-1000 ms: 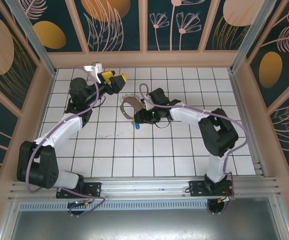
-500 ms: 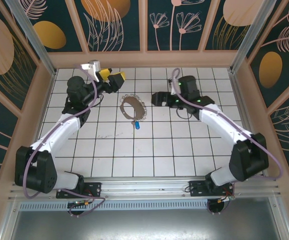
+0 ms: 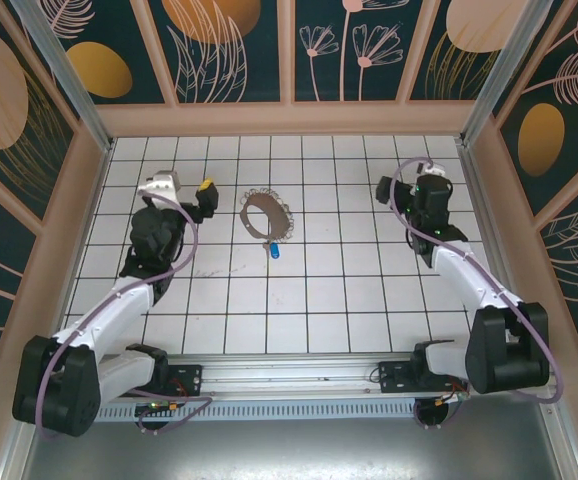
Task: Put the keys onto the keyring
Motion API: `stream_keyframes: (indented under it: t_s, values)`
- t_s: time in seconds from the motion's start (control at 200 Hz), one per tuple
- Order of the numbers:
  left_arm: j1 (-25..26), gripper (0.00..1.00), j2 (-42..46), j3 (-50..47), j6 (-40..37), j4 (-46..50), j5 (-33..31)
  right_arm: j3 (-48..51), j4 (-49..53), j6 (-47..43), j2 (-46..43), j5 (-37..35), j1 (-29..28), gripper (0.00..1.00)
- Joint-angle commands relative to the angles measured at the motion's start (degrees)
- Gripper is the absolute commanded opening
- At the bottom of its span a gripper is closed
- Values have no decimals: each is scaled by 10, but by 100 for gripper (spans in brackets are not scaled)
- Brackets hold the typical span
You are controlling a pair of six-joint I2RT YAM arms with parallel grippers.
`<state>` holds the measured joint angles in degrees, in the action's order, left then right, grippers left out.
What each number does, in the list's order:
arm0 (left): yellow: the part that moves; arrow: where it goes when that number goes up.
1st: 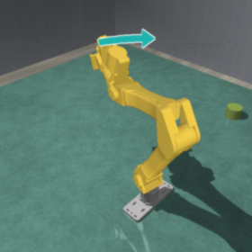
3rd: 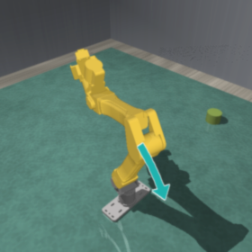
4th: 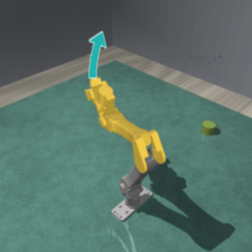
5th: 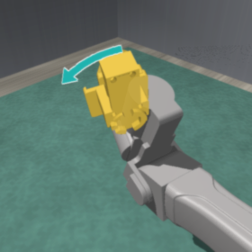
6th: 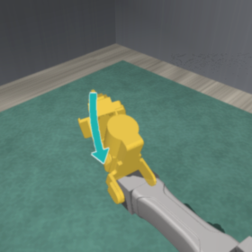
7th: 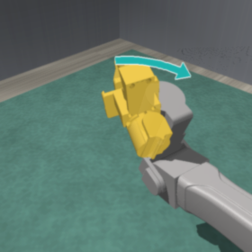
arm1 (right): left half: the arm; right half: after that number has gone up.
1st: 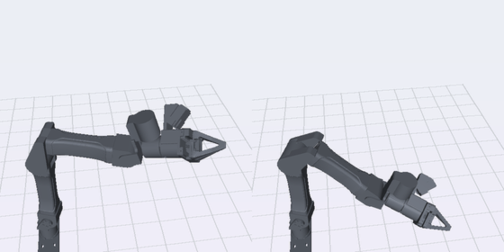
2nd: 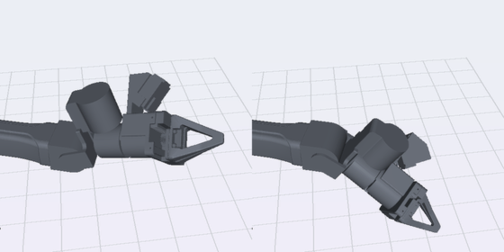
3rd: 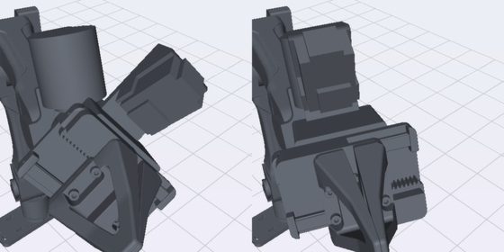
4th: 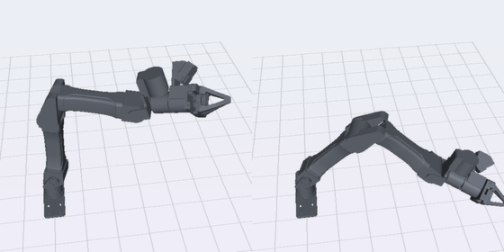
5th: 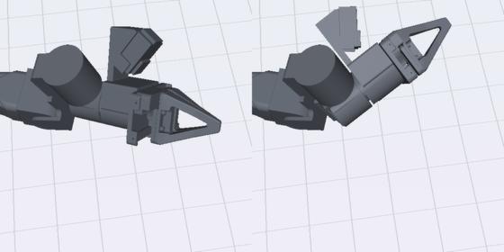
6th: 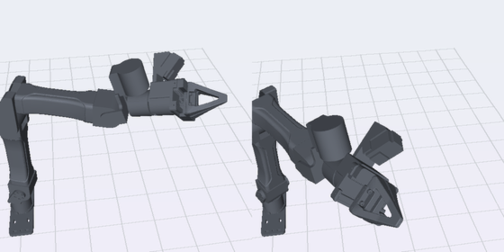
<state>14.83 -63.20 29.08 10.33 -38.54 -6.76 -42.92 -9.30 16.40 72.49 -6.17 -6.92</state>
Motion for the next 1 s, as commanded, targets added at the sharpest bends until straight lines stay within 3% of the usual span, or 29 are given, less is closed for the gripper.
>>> stream_keyframes:
  t_s: [0.0, 0.155, 0.475, 0.57, 0.616, 0.781, 0.861, 0.996]
  values:
    - [-5, 99, 20, -46, -91, -93, -123, 31, -119, -23, 2, -90, 13, 99]
    - [-15, 99, -8, -116, -132, -178, -177, 96, -186, -63, 7, -144, 28, 99]
    - [-22, 99, -169, -209, -132, -402, -226, 244, -424, -124, 32, -129, 35, 99]
    - [-27, 99, -209, -227, -139, -480, -219, 284, -518, -148, 50, -105, 37, 99]
    - [-34, 99, -209, -225, -131, -471, -217, 305, -564, -153, 63, -95, 40, 99]
    - [-84, 99, -216, -234, -95, -479, -114, 369, -786, -167, 167, -30, 52, 99]
    - [-89, 99, -250, -230, -103, -508, -83, 331, -685, -169, 152, 39, 67, 97]
    - [-108, 99, -241, -185, -91, -411, -42, 294, -616, -148, 156, 104, 104, 97]
